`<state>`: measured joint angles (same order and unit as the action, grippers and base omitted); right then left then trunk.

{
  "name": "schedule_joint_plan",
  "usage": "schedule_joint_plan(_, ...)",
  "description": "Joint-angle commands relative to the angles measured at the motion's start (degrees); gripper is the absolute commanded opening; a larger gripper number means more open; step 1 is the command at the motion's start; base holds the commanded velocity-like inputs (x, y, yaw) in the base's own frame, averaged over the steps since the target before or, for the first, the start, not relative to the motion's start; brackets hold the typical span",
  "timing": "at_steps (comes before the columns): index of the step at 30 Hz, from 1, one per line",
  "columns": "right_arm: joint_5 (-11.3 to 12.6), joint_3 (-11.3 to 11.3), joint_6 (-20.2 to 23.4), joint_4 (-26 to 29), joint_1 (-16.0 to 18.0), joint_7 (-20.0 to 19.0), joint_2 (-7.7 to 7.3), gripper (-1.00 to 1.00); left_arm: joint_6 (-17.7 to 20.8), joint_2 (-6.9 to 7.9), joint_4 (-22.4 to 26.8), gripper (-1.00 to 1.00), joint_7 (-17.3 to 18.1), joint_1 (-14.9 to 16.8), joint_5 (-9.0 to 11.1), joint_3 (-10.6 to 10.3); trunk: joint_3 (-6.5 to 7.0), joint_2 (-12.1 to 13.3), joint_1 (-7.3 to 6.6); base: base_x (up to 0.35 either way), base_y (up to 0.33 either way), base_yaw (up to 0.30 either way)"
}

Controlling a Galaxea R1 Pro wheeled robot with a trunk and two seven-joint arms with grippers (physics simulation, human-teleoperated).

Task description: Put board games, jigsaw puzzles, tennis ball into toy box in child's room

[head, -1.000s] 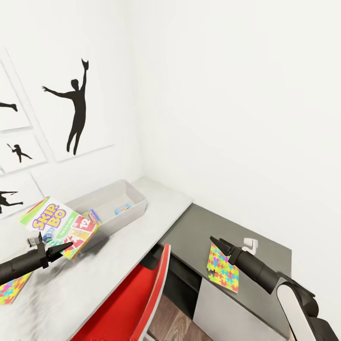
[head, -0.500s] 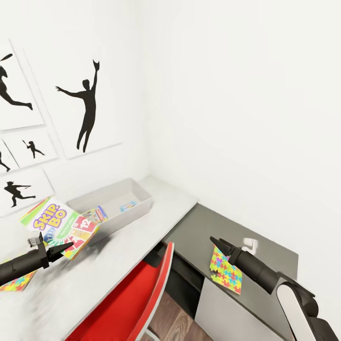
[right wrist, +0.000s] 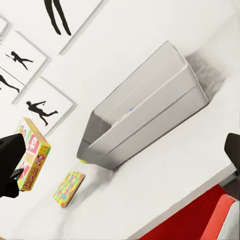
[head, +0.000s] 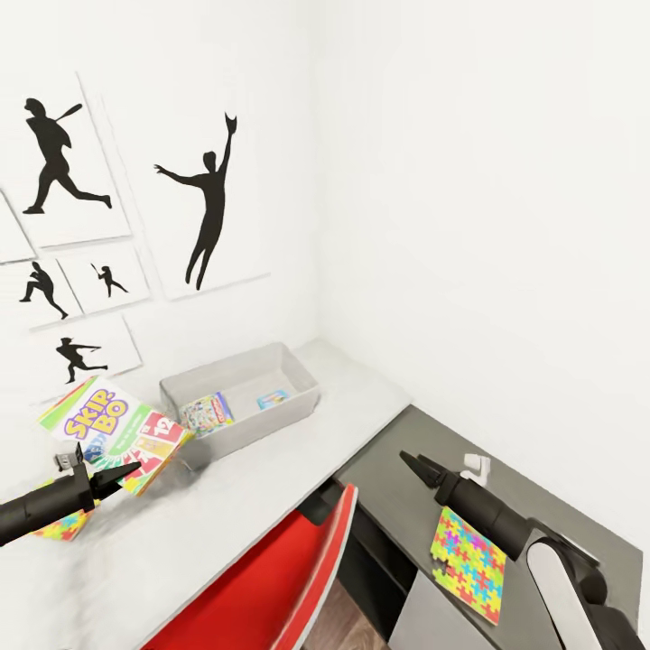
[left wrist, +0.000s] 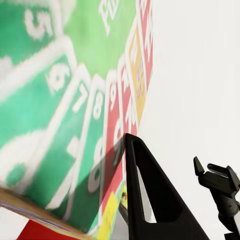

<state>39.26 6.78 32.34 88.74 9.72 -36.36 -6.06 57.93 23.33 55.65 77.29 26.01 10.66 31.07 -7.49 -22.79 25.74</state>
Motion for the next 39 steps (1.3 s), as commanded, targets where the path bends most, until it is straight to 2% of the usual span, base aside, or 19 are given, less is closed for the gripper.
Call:
schedule_joint_plan(1,0.38,0.07,0.45,0.03,0.04,-0.02,0.0,1.0,0.53,0.0,-0.01,-1.0,0.14,0.07,0.15,0.02,-0.12,-0.13,0.04,0.072,-0.002,0.213)
schedule_joint_plan(9,0.38,0.07,0.45,0.03,0.04,-0.03,0.0,1.0,0.52,-0.03,-0.01,-1.0,0.14,0.09,0.15,-0.01,-0.12,-0.13,0.04,0.087,0.017,0.12)
schedule_joint_plan(39,0.38,0.07,0.09,0.03,0.04,-0.11,0.0,1.0,0.52,-0.06,-0.01,-1.0,0.14,0.09,0.15,0.0,-0.12,-0.13,0.04,0.065,0.003,0.002)
